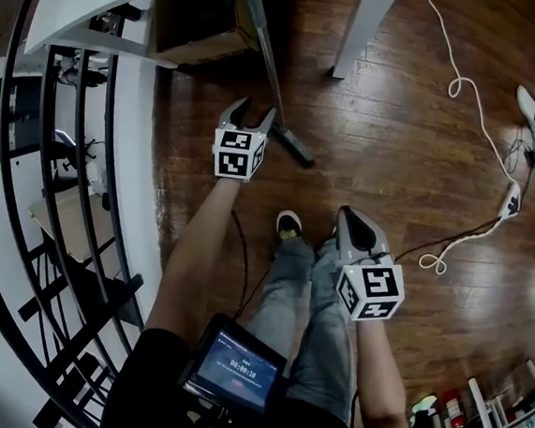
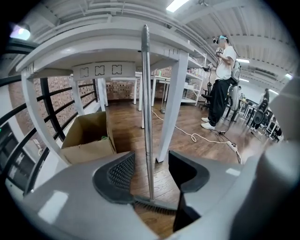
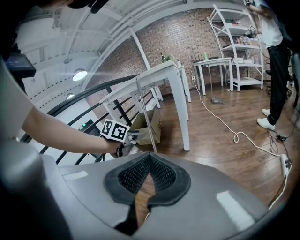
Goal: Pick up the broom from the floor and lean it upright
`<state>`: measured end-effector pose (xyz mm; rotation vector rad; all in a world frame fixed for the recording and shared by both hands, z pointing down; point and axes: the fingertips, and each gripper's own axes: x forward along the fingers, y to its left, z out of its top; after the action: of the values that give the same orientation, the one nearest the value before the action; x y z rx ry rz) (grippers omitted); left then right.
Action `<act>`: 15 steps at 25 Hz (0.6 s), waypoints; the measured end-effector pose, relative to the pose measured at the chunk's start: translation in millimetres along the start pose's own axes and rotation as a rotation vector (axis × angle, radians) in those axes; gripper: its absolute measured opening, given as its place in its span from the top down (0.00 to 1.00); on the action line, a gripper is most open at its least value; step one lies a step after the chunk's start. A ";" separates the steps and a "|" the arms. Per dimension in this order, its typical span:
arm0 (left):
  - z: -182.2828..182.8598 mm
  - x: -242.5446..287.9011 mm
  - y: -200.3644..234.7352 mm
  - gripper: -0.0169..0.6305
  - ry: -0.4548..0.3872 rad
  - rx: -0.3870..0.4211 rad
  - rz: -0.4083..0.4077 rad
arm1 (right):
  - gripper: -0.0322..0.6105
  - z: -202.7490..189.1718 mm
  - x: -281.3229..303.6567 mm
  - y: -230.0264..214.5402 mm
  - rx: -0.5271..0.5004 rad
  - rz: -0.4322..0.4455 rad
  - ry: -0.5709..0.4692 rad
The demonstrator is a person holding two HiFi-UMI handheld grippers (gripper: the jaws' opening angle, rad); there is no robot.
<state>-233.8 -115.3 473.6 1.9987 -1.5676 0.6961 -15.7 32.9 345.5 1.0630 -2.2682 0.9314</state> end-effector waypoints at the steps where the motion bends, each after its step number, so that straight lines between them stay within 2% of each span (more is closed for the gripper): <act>1: 1.4 -10.7 -5.1 0.60 -0.004 -0.002 -0.014 | 0.94 4.7 -2.9 1.1 -0.007 0.000 -0.006; 8: 18.7 -140.7 -62.3 0.63 -0.075 0.071 -0.174 | 0.94 53.9 -31.7 13.5 -0.087 0.001 -0.083; 11: 55.6 -213.5 -86.3 0.64 -0.146 0.051 -0.212 | 0.94 87.4 -54.8 21.0 -0.129 0.002 -0.134; 15: 126.4 -306.0 -123.9 0.65 -0.276 -0.033 -0.232 | 0.94 134.1 -112.8 45.2 -0.112 0.041 -0.243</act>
<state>-164.9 46.5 167.0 2.2802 -1.4486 0.3120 -1.0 9.3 166.7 1.1370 -2.5152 0.7131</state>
